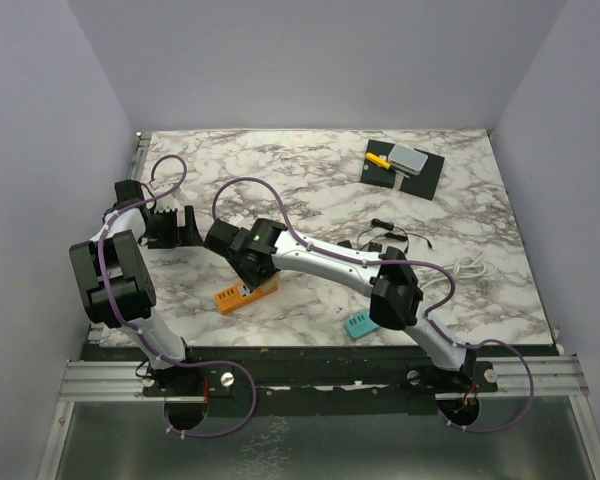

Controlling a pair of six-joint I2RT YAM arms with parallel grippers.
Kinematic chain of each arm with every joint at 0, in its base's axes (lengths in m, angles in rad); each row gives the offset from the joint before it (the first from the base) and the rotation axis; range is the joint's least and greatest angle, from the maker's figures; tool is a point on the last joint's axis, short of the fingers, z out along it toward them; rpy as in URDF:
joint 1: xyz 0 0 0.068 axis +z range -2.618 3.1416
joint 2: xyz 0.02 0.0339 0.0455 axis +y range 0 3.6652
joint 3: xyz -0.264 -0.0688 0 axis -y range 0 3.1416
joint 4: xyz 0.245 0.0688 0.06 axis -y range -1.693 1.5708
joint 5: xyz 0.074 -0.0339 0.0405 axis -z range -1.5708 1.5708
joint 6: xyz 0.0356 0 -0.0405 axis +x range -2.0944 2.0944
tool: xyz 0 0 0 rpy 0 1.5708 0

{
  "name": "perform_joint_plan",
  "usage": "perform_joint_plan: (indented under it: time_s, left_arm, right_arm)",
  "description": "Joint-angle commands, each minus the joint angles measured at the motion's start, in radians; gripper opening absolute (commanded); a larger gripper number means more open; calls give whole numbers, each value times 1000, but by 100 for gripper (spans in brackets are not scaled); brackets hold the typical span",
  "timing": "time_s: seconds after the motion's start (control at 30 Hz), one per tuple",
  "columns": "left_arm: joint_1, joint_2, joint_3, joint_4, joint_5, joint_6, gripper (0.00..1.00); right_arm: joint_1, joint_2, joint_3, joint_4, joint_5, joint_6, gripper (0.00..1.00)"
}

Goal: Insert the plug
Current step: Insert the plug into the socket.

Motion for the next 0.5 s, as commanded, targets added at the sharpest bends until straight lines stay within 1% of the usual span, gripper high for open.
perform_joint_plan:
  time_s: [0.0,0.47]
  left_arm:
    - [0,-10,7,-13,14,15,99]
    - [0,-5,0,-11,15,21,99]
  right_arm:
    - [-3,33,31,-9,-22,-5,1]
    - [-3,30,19,-8,-46,23,1]
